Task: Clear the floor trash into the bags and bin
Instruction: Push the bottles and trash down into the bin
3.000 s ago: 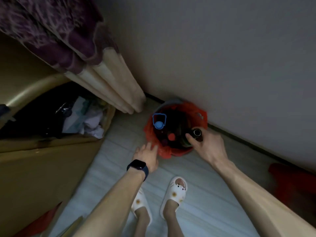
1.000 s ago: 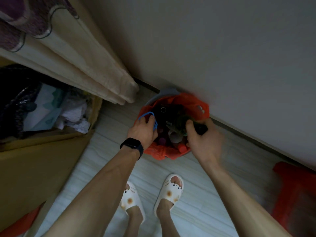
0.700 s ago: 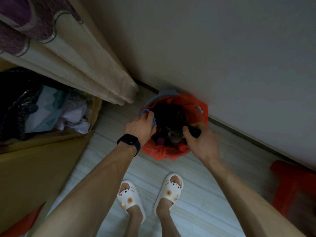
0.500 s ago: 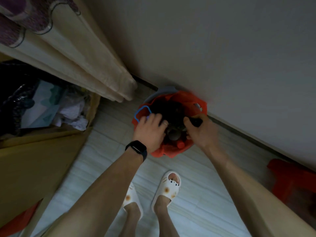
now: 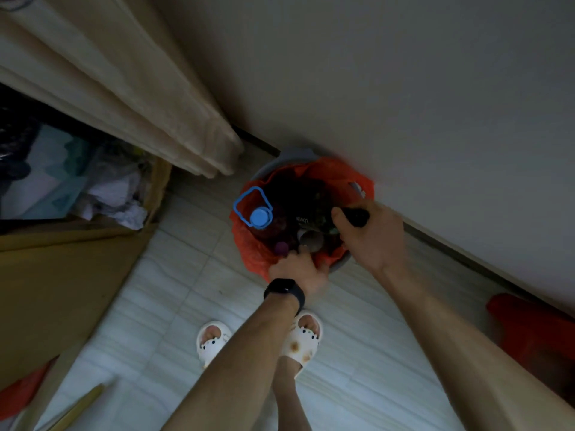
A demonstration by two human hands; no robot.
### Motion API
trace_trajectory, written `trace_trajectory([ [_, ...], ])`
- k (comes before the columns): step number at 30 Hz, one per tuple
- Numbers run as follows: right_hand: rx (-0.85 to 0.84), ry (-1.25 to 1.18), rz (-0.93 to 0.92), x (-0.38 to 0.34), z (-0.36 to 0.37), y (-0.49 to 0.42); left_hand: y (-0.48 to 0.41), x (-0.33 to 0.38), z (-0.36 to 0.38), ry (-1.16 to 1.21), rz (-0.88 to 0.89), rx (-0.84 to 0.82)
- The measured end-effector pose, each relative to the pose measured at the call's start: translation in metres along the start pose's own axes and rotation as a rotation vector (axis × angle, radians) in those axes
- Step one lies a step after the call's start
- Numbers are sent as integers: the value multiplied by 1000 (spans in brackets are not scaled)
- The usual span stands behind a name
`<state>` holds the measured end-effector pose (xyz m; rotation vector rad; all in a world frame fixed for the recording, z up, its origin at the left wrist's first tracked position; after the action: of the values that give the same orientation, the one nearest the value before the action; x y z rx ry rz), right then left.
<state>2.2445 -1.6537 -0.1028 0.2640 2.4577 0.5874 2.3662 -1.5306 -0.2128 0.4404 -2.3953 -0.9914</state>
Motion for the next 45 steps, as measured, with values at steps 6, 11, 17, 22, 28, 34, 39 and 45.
trace_trajectory([
  [6, 104, 69, -35, 1, -10, 7, -19, -9, 16, 178, -200, -120],
  [11, 56, 101, -75, 7, -12, -4, -24, -3, 19, 73, -192, -128],
  [17, -150, 296, -171, -18, 0, -15, -4, 22, -56, -323, 112, 87],
  [22, -284, 337, -242, -27, 15, -2, -4, 33, -96, -506, 349, 62],
  [28, -231, 289, -163, -24, 19, 1, 6, 27, -76, -557, 356, 16],
  [34, -120, 169, -99, -26, 21, -4, 7, -9, -54, -605, 337, -81],
  [39, -296, 333, 43, 12, 94, 10, 1, -17, -74, -541, 331, -12],
  [45, -316, 261, 206, 55, 112, -22, -12, -23, -70, -475, 279, 55],
])
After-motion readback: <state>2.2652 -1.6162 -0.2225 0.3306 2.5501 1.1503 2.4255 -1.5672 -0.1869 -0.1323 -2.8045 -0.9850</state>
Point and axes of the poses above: each hand's wrist, its own y-axis away from the middle knuckle, its own z-axis out of the palm, x = y × z, the point moved 10 cm from there along -y, towards the middle knuckle, and after that the axes turned 7 degrees about z, right-handed, at the moved point
